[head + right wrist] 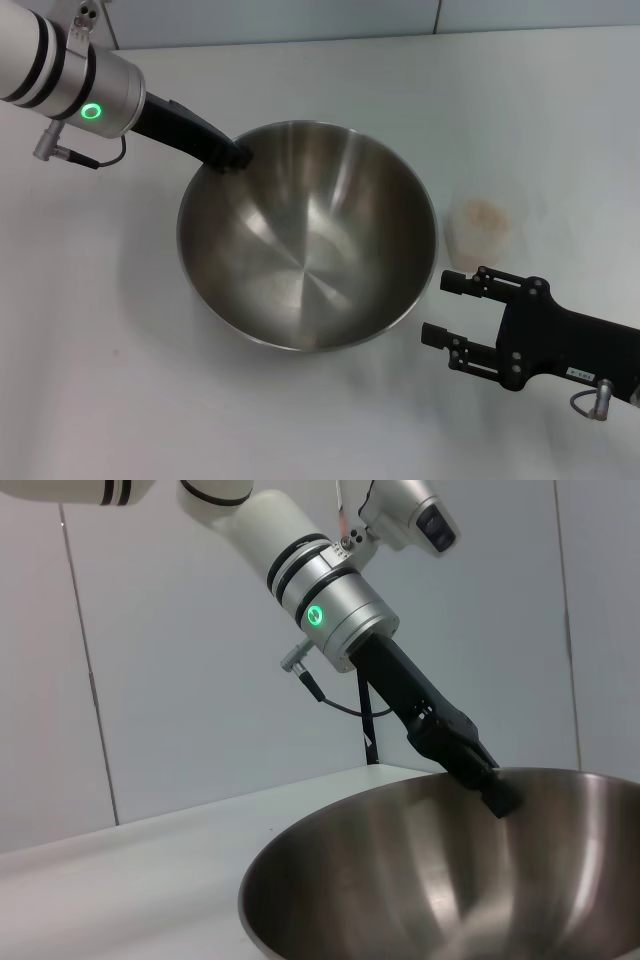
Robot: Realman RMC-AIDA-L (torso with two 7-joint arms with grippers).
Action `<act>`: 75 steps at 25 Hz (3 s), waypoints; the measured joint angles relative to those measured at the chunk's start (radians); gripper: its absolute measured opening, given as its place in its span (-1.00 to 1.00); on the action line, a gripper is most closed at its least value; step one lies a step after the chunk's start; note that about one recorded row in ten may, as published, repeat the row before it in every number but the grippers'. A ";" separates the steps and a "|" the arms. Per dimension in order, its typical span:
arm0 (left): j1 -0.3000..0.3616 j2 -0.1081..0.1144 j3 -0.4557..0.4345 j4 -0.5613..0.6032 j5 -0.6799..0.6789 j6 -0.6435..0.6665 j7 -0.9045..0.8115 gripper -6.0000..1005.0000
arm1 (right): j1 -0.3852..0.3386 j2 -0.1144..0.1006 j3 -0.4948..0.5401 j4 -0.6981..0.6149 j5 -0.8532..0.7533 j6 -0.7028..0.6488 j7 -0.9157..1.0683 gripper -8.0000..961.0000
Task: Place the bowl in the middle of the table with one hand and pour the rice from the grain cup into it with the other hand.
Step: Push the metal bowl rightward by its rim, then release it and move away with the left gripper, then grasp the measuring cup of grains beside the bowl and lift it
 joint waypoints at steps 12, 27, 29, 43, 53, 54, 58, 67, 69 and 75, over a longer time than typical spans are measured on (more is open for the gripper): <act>0.001 -0.001 0.002 -0.010 -0.003 -0.008 -0.003 -0.89 | -0.003 0.000 0.000 0.002 0.000 0.000 0.000 0.37; 0.063 0.001 -0.009 0.120 -0.108 0.000 0.001 -0.31 | -0.008 0.002 0.000 0.005 0.000 0.000 0.000 0.37; 0.103 0.003 -0.010 0.193 -0.167 0.013 0.008 -0.16 | -0.009 0.002 0.002 0.005 0.000 0.000 0.000 0.37; 0.492 0.024 -0.180 0.293 -1.005 0.300 0.582 0.44 | -0.005 0.000 0.010 0.000 0.000 0.000 0.000 0.37; 0.615 0.082 -0.281 -0.048 -1.066 0.520 0.924 0.61 | -0.002 0.000 0.011 -0.002 0.010 0.000 0.000 0.37; 0.621 0.095 -0.281 -0.091 -1.066 0.544 0.956 0.62 | -0.002 0.000 0.011 -0.002 0.010 0.001 0.000 0.37; 0.646 0.113 -0.275 -0.185 -1.051 0.594 1.055 0.62 | -0.002 0.000 0.011 -0.001 0.011 0.005 0.000 0.37; 0.668 0.098 -0.271 -0.306 -0.921 0.632 1.233 0.62 | -0.004 0.000 0.011 -0.001 0.012 0.007 0.000 0.37; 0.669 0.098 -0.270 -0.325 -0.905 0.633 1.256 0.62 | -0.004 0.000 0.011 -0.001 0.013 0.005 0.000 0.37; 0.673 0.084 -0.271 -0.408 -0.809 0.598 1.388 0.62 | -0.006 0.001 0.011 -0.001 0.014 0.001 0.000 0.37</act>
